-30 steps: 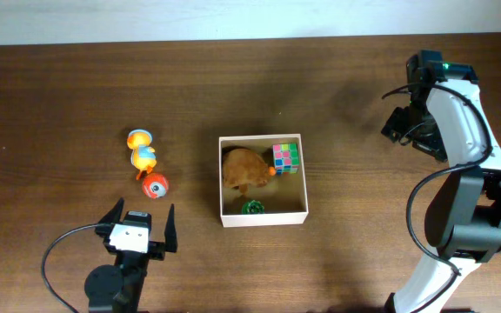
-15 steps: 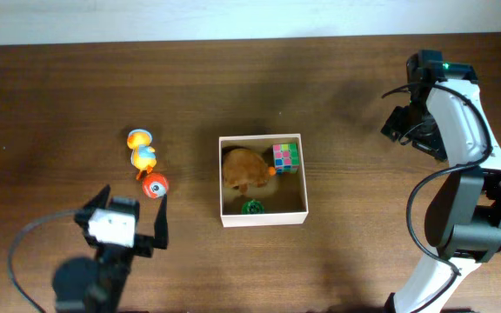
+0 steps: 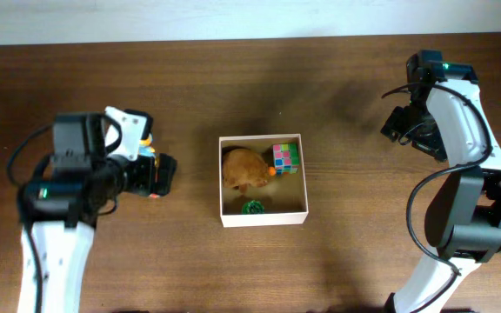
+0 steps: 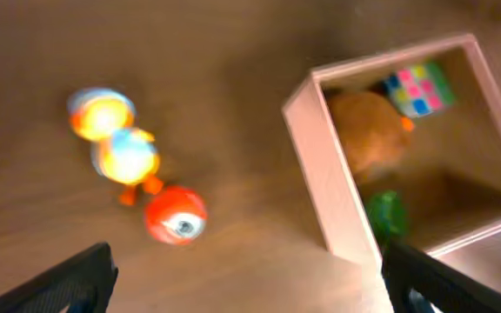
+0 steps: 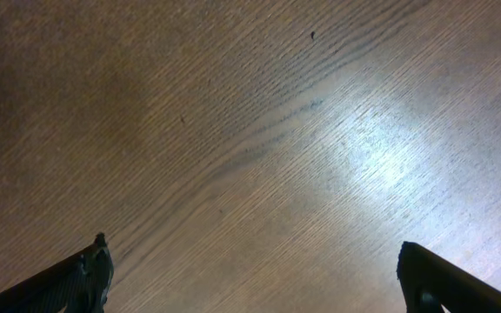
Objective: Pack container
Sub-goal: 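Move the left gripper over the rubber duck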
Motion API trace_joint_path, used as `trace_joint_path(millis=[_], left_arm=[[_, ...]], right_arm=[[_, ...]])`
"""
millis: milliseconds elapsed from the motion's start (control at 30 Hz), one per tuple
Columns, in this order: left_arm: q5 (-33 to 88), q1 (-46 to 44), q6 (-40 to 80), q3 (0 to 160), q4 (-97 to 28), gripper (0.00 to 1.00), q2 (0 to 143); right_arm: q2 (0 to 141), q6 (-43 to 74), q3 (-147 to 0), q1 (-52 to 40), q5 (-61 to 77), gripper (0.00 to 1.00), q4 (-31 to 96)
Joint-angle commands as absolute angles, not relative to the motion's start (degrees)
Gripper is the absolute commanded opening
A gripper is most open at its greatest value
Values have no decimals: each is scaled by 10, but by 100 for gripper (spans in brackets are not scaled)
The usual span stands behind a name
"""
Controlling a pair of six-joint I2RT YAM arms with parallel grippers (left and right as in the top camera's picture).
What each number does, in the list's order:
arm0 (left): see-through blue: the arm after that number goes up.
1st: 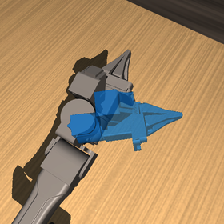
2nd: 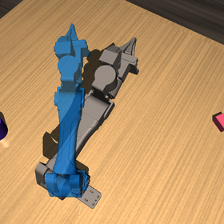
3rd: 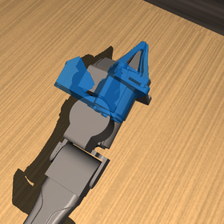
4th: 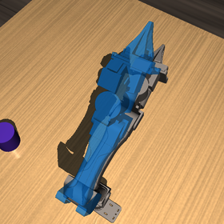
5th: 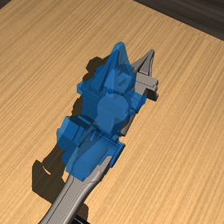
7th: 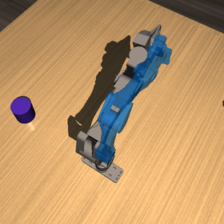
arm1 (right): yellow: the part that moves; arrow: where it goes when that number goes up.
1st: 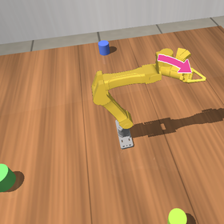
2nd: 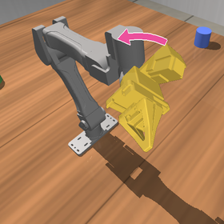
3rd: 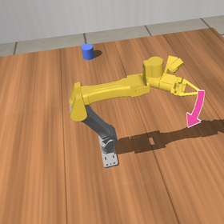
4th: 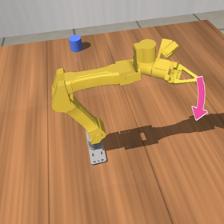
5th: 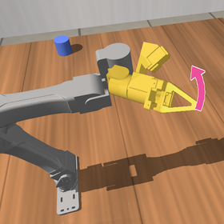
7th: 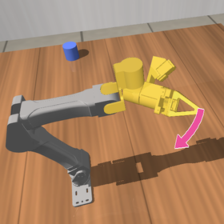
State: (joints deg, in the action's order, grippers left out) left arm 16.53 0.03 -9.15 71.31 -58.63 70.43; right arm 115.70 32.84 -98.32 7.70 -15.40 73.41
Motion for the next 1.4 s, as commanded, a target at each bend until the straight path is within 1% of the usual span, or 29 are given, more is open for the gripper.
trace_joint_path(millis=[0,167,267,400,433,667,833,933,1367], left_arm=[[239,2,-83,723,-607,99,749],[242,2,-83,723,-622,99,810],[206,2,-76,723,-611,99,836],[52,2,76,723,-587,99,872],[35,2,93,723,-574,99,880],[31,3,120,723,-462,99,922],[10,10,187,723,-414,99,943],[5,13,186,723,-396,99,958],[-124,13,186,723,-368,99,1034]], right_arm=[[1155,335,-983,79,-157,99,734],[1155,335,-983,79,-157,99,734],[1155,335,-983,79,-157,99,734],[1155,335,-983,79,-157,99,734],[1155,335,-983,79,-157,99,734],[1155,335,-983,79,-157,99,734],[1155,335,-983,79,-157,99,734],[1155,335,-983,79,-157,99,734],[1155,335,-983,79,-157,99,734]])
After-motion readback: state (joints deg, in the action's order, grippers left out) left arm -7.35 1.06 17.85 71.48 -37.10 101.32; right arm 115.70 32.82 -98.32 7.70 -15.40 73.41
